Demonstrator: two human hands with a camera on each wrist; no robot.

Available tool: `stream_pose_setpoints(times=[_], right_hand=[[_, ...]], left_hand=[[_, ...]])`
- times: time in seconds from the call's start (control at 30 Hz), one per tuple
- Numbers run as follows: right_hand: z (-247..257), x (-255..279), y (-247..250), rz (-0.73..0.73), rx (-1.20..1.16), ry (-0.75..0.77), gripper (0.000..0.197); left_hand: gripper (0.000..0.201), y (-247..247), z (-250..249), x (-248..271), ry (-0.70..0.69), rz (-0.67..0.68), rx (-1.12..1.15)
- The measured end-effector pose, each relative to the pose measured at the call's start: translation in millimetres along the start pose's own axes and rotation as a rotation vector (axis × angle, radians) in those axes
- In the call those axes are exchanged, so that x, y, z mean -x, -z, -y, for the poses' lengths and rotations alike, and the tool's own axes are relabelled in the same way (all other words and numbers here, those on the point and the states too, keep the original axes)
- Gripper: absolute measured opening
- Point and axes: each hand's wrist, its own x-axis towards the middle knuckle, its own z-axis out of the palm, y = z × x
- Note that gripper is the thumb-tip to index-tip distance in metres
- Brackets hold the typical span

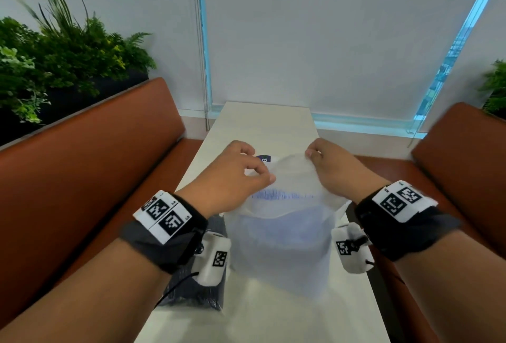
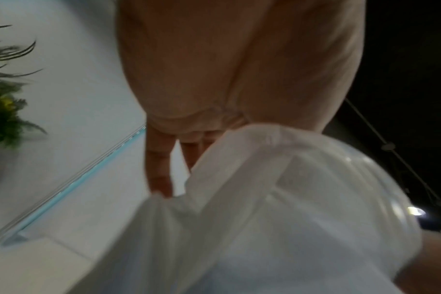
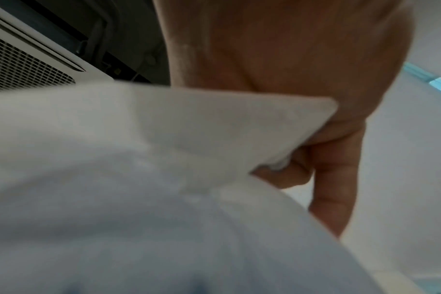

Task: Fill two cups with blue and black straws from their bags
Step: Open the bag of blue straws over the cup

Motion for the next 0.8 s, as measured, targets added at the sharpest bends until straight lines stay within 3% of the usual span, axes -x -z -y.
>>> stream_pose_setpoints(times=[0.03, 0.1, 0.17, 0.23, 0.33, 0.47, 0.57, 0.67, 0.8], right_hand=[[-3, 2, -5, 0.016, -0.021, -0.016, 0.027], [-11, 4, -12, 0.067, -0.058, -0.053, 0.041], [-20, 7, -18, 0.132, -0.034, -0.065, 0.051], [-29, 8, -24, 0.166, -0.002, -0.060, 0.040], [-35, 7, -32, 0.175, -0.049, -0.041, 0.012], [-39, 6, -36, 0.268, -0.115, -0.069, 0.012], [-48, -1, -41, 0.241, -0.207, -0.130, 0.015], [-52, -5, -43, 0.269, -0.270, -0.222, 0.014], [-49, -4, -39, 0.264, -0.285, -0.248, 0.017]], left_hand=[[0.008, -1, 3, -3, 0.035, 0.093, -0.030], [0.025, -5, 14, -8, 0.069, 0.257, -0.072], [0.038, -9, 21, -9, 0.109, 0.304, -0.075], [0.042, -15, 28, -11, 0.151, 0.272, -0.044], [0.030, -23, 33, -14, 0.235, 0.230, 0.152], [0.024, -30, 40, -18, 0.376, 0.184, 0.435], [0.023, -37, 45, -18, 0.504, 0.170, 0.613], [0.020, -46, 49, -18, 0.588, 0.174, 0.667], [0.018, -50, 49, -26, 0.549, 0.210, 0.582]])
